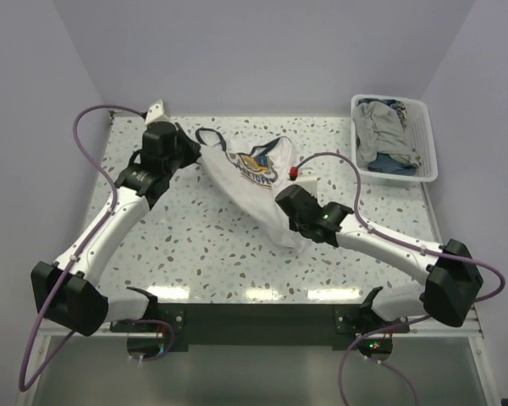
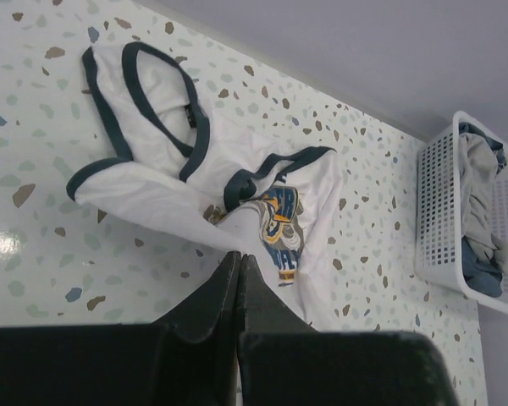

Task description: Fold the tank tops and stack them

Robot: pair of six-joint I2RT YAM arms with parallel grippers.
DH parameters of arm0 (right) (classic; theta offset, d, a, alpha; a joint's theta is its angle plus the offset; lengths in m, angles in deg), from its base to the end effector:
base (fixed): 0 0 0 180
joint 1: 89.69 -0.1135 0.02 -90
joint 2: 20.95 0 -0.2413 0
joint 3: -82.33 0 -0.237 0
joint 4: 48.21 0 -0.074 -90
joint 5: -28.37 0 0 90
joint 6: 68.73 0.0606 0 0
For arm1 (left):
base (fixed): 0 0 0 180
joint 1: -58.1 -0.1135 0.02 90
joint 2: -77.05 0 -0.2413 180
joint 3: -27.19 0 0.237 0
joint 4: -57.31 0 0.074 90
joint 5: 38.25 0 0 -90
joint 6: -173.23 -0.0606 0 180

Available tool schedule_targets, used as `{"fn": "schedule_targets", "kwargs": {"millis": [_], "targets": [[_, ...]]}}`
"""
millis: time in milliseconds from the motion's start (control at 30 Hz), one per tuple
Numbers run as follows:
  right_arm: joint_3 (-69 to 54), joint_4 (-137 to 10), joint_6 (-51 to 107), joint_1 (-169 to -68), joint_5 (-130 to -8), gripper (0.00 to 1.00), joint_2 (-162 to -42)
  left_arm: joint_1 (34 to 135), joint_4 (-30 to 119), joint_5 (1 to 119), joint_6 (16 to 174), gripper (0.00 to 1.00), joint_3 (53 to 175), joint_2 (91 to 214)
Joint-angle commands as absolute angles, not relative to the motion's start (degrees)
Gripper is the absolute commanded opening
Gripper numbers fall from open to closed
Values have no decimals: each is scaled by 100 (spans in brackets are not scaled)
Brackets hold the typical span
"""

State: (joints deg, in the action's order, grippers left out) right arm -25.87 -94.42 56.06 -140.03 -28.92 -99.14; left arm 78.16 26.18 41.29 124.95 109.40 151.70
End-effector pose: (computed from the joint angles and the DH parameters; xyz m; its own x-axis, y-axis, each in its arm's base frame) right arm 0.2052 0.1962 0.2240 -0.6665 -0.0517 -0.7437 -0.0706 0.9975 -0.0060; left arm 0.2983 -0.0972 0.3240 -0.4008 -0.5503 -0.7324 -0.1149 0.8234 -0.5558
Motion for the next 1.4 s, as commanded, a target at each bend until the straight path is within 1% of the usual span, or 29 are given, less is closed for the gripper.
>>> {"fn": "schedule_targets", "kwargs": {"millis": [0, 133, 200, 267, 333, 400, 467, 533, 567, 633, 667, 733, 833, 867, 933, 967, 1000, 1067, 1133, 1167, 1233, 1267, 1333, 1367], "targets": [[-3000, -9655, 5722, -13812, -2761, 16, -9689, 7814, 2560, 3927, 12287, 0, 11304, 14833], [-3352, -9311, 5704, -13671, -3209, 16, -9705, 7814, 2551, 3927, 12235, 0, 11286, 14885], [-3458, -9084, 5731, -13636, -3385, 15, -9811, 7805, 2612, 3988, 12208, 0, 11269, 15077], [-3511, -8995, 5766, -13583, -3456, 10, -10022, 7762, 2700, 3988, 12173, 0, 11277, 15297], [-3528, -9003, 5810, -13495, -3395, 4, -10128, 7700, 2796, 4059, 12138, 0, 11418, 15763], [-3712, -9038, 5898, -13312, -3272, 3, -10049, 7604, 2858, 4164, 12068, 0, 11742, 16342], [-4036, -9038, 5933, -13110, -3280, 2, -9770, 7594, 2815, 4217, 11945, 0, 12302, 16825], [-4231, -9091, 5933, -12793, -3245, 1, -9593, 7577, 2727, 4208, 11901, 0, 12682, 17572], [-4371, -9108, 5933, -12705, -3228, 1, -9487, 7559, 2683, 4226, 11874, 0, 13067, 18071], [-4486, -9126, 5950, -12546, -3201, 1, -9311, 7524, 2630, 4261, 11857, 0, 13420, 18531], [-4487, -9144, 5977, -12511, -3210, 1, -9285, 7481, 2717, 4461, 11796, 0, 13622, 18890], [-4434, -9205, 5986, -12493, -3149, 1, -9328, 7419, 2989, 4629, 11734, 0, 13799, 19191], [-4232, -9258, 5951, -12484, -3122, 1, -9521, 7287, 3122, 5077, 11611, 15, 14142, 19622], [-4119, -9275, 5924, -12484, -3139, 1, -9582, 7252, 3096, 5287, 11550, 23, 14308, 19727], [-4013, -9188, 5898, -12484, -3174, 2, -9653, 7243, 3148, 5368, 11479, 63, 14162, 19563], [-3977, -9188, 5889, -12493, -3166, 2, -9688, 7243, 3227, 5395, 11479, 71, 14030, 19440], [-3942, -9162, 5872, -12476, -3166, 3, -9723, 7243, 3297, 5386, 11479, 78, 13881, 19290], [-3828, -9153, 5810, -12449, -3175, 4, -9864, 7243, 3324, 5229, 11470, 83, 13494, 18800], [-3766, -9118, 5775, -12414, -3236, 4, -9934, 7243, 3132, 4993, 11566, 83, 13151, 18394], [-3731, -9100, 5749, -12397, -3280, 4, -9978, 7269, 3114, 4712, 11662, 83, 12636, 17931], [-3740, -9038, 5722, -12326, -3420, 5, -9970, 7339, 2939, 4307, 11907, 79, 12028, 17437], [-3740, -9030, 5713, -12300, -3456, 5, -9952, 7357, 2903, 3922, 12022, 70, 11346, 16930], [-3740, -8994, 5669, -12247, -3543, 5, -9935, 7392, 3095, 3717, 12190, 67, 10543, 16409], [-3722, -8986, 5608, -12186, -3570, 5, -9943, 7401, 3096, 3551, 12365, 63, 9904, 15997]]}}
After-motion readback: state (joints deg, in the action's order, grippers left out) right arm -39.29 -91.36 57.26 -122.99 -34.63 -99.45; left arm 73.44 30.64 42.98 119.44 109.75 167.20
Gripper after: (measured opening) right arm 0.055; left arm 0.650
